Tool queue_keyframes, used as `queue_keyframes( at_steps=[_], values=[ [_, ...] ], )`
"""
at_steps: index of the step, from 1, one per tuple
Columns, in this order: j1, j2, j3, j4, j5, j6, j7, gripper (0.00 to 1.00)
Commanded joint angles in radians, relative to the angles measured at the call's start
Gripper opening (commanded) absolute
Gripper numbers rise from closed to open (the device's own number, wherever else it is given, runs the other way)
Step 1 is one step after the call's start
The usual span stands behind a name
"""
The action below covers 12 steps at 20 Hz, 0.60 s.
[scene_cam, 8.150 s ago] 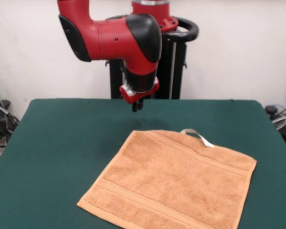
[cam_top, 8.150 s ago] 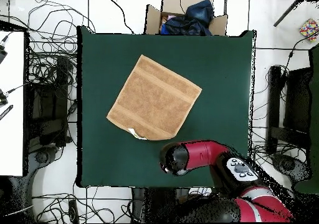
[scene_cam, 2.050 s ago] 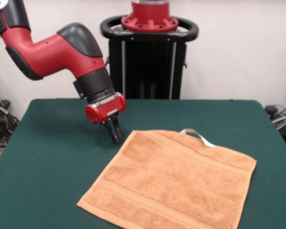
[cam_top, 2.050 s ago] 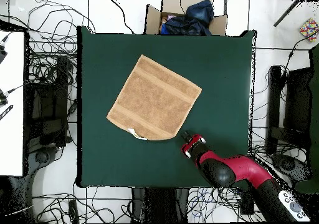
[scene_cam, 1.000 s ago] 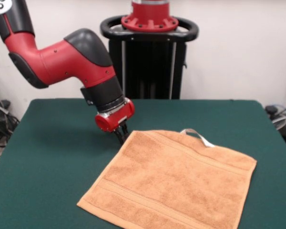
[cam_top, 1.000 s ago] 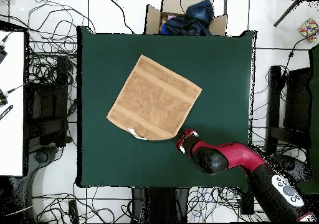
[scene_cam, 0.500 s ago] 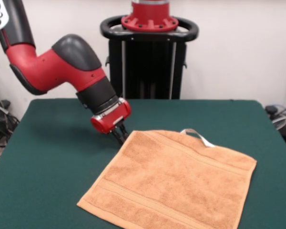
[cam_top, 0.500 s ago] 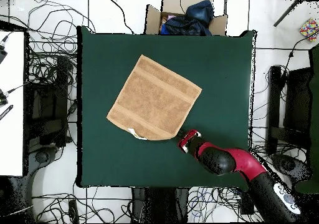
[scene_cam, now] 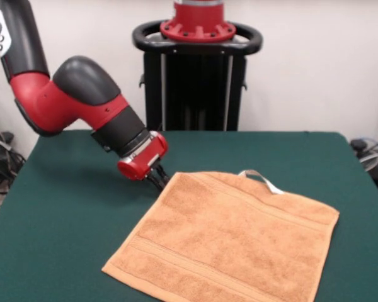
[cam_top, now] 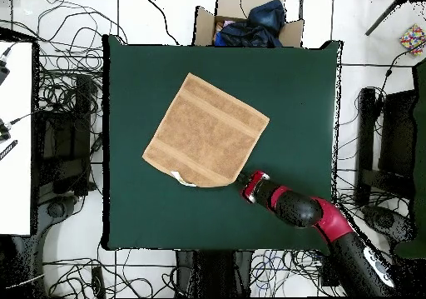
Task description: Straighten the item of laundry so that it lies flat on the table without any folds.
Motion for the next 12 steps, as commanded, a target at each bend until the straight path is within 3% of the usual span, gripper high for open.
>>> queue_keyframes(
  at_steps=[1, 12],
  values=[
    [0.089, 0.138, -0.006, -0.137, 0.054, 0.216, -0.272, 0.00],
    [0.129, 0.175, -0.044, -0.187, 0.103, 0.212, -0.312, 0.00]
  ],
)
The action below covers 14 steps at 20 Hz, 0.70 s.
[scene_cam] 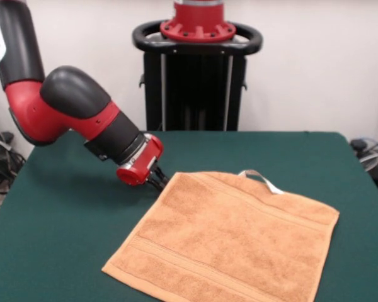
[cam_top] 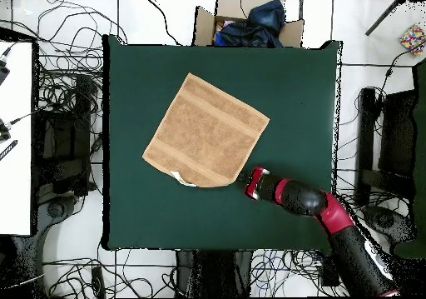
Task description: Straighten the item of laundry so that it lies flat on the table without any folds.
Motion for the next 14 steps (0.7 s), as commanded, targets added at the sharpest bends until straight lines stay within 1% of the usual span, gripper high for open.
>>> queue_keyframes(
  at_steps=[1, 4, 7, 10, 14],
  values=[
    [0.102, 0.164, -0.046, -0.122, 0.013, 0.068, -0.135, 0.00],
    [0.098, 0.194, -0.049, -0.144, 0.019, 0.052, -0.135, 0.00],
    [0.081, 0.202, -0.041, -0.121, 0.041, 0.051, -0.123, 0.00],
    [0.055, 0.217, -0.034, -0.102, 0.060, 0.079, -0.158, 0.00],
    [0.052, 0.212, -0.050, -0.097, 0.067, 0.129, -0.181, 0.00]
  ],
)
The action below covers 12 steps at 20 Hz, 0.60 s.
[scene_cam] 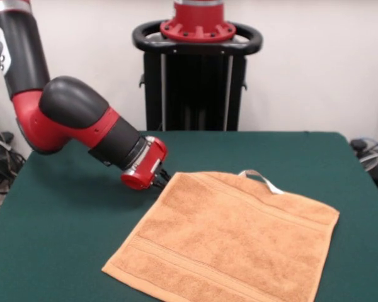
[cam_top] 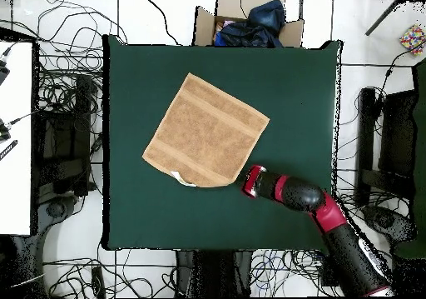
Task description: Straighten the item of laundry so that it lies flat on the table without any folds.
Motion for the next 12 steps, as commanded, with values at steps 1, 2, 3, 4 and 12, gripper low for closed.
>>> queue_keyframes(
  at_steps=[1, 2, 3, 4, 12],
  values=[
    [0.058, 0.143, -0.052, -0.057, 0.006, 0.097, -0.173, 0.00],
    [0.063, 0.130, -0.057, -0.047, 0.015, 0.107, -0.144, 0.00],
    [0.064, 0.127, -0.057, -0.040, 0.019, 0.108, -0.131, 0.00],
    [0.069, 0.119, -0.058, -0.031, 0.024, 0.104, -0.105, 0.00],
    [0.065, 0.151, -0.056, -0.029, 0.053, 0.133, -0.117, 0.00]
  ],
)
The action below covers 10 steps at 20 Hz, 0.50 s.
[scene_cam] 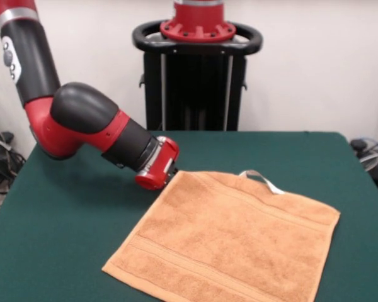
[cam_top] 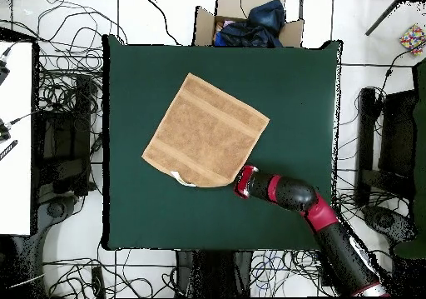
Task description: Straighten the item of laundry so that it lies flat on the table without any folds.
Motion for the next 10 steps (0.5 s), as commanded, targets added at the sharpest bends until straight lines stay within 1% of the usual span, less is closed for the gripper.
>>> queue_keyframes(
  at_steps=[1, 7, 10],
  values=[
    [0.063, 0.103, -0.055, -0.031, 0.033, 0.133, -0.122, 0.00],
    [0.089, 0.108, -0.063, -0.045, 0.012, 0.107, -0.090, 0.00],
    [0.088, 0.118, -0.058, -0.042, 0.013, 0.094, -0.084, 0.00]
  ],
)
